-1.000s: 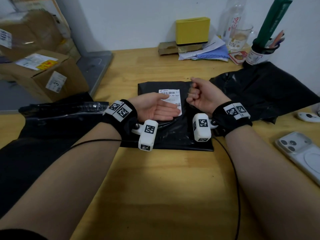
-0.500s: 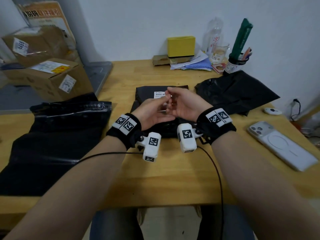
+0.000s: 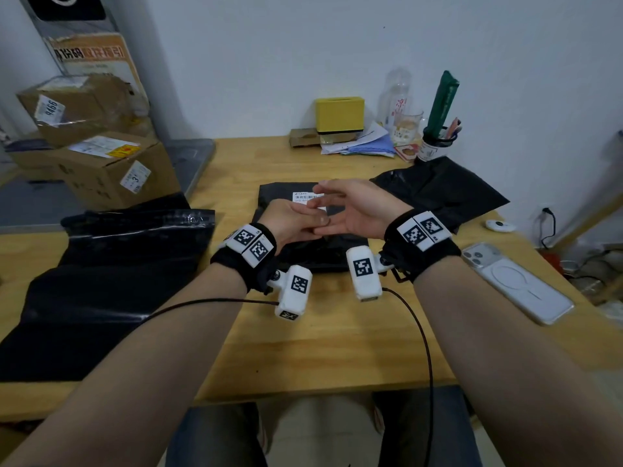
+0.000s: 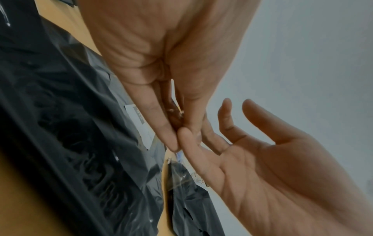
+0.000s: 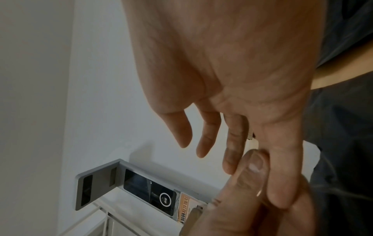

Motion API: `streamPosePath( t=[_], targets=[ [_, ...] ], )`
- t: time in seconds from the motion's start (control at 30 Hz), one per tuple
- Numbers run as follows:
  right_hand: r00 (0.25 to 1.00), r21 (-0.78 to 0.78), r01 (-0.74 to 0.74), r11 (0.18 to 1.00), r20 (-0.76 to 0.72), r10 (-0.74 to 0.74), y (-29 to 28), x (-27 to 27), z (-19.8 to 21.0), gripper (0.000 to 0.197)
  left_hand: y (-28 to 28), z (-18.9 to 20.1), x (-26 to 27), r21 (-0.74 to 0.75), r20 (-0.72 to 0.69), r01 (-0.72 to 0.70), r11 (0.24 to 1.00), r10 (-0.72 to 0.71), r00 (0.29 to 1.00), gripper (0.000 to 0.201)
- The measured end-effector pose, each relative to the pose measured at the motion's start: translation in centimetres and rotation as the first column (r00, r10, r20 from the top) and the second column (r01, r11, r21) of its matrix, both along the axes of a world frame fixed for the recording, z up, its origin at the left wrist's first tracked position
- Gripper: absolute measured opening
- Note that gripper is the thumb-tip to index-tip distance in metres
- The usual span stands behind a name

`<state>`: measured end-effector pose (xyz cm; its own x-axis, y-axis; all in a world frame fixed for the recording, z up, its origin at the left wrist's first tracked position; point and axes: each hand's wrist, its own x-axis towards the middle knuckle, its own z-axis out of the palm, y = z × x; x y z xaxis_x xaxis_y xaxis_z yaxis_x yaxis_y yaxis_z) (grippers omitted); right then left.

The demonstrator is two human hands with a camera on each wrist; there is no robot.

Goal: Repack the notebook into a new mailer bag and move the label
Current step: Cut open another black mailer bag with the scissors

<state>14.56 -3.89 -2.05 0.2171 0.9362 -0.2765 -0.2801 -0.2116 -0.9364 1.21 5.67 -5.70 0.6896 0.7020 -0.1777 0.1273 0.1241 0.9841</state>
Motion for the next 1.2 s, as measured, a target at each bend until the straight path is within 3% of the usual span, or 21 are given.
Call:
streamPosePath(
  t=[0.2,0.3,0.43,0.57,0.7,0.83,0.97,1.03,1.2],
  targets=[
    [1.0,-0.019,0.028,0.999,0.011,-0.028,-0.2,0.7,0.4,0.026,0.3,0.1,1.1,0.014,0.017,-0.05,0.999,0.05,0.999,0.03],
    [0.992,-0.035,0.054,0.998,0.114,-0.05,-0.3,1.6,0.4,0.028,1.0,0.2,1.6,0.062,-0.022,-0.102,0.993,0.104,0.994,0.022],
    [0.957,-0.02,0.176,0.984,0.239,-0.166,-0.6,3.5,0.5,0.022,1.8,-0.2,1.7,-0.044,0.056,-0.159,0.986,0.161,0.985,0.019],
    [0.887,-0.057,0.315,0.947,0.374,-0.272,-0.7,6.1,0.6,0.028,2.3,-0.6,2.1,-0.119,0.143,-0.206,0.971,0.222,0.964,0.013],
    [0.782,-0.188,0.395,0.899,0.583,-0.222,-0.5,8.9,0.2,0.038,2.3,-1.2,3.3,-0.185,0.149,-0.199,0.962,0.227,0.962,0.012],
    [0.727,-0.296,0.386,0.874,0.68,-0.091,-0.8,10.3,-1.0,0.036,2.3,-2.3,4.4,-0.238,0.136,-0.188,0.953,0.225,0.965,0.017],
    [0.732,-0.4,0.368,0.839,0.681,0.004,-1.3,10.2,-2.8,0.032,2.1,-3.7,4.7,-0.296,0.112,-0.205,0.933,0.247,0.962,0.028],
    [0.732,-0.404,0.395,0.825,0.682,-0.017,-1.2,10.4,-3.6,0.03,2.1,-4.0,4.8,-0.298,0.112,-0.203,0.933,0.246,0.963,0.027],
    [0.749,-0.371,0.459,0.807,0.65,-0.127,-1.1,10.5,-3.4,0.066,2.5,-4.3,4.8,-0.287,0.092,-0.193,0.938,0.227,0.969,0.02]
  ],
)
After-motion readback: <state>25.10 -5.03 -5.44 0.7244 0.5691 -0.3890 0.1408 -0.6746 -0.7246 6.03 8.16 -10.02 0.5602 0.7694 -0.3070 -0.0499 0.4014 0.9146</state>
